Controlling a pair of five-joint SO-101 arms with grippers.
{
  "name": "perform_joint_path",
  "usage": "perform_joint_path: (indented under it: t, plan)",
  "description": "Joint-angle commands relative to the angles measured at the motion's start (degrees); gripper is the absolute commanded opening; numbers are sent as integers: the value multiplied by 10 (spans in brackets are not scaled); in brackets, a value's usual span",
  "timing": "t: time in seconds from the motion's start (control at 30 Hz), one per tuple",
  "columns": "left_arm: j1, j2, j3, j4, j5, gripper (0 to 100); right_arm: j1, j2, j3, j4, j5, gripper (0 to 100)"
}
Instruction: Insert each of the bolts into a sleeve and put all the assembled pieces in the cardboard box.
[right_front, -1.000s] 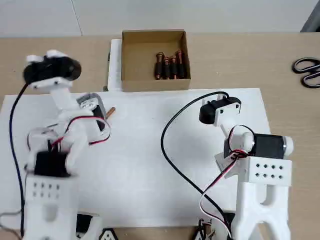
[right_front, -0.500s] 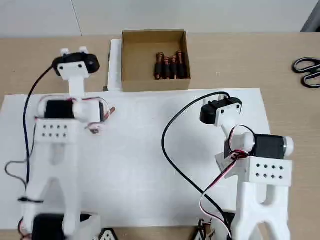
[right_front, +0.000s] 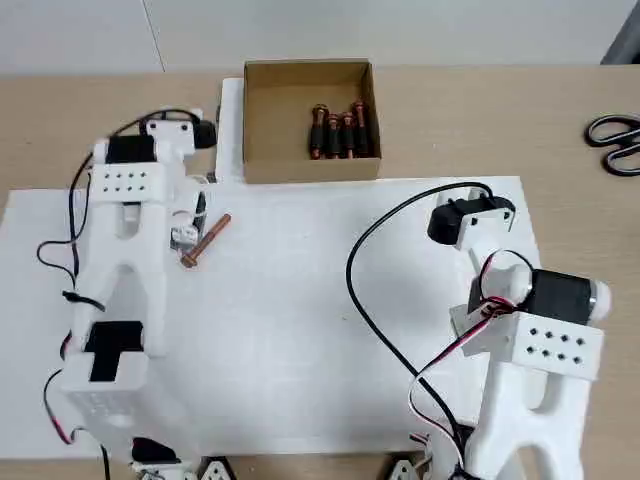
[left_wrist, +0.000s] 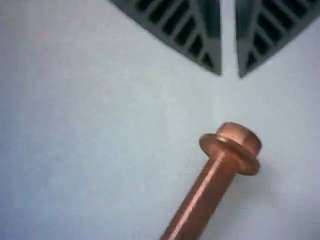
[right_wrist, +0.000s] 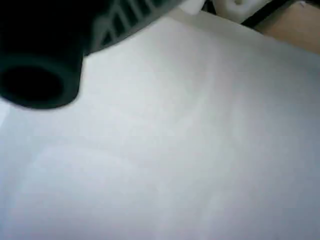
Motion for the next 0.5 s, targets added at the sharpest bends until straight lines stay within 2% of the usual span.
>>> perform_joint_path:
  t: [0.0,0.1,0.27,0.47]
  plan:
    - [1,13,-58,16,-18,10,7,-14,-3,2,-4,4]
    - [1,40,-70,18,-47,13,6,-14,-3,2,-6,4]
    - [0,76,-72,14,-95,86,7,-14,-3,2,-6,4]
    - [-4,120,-116,10,-151,103,7,-14,-3,2,-5,4]
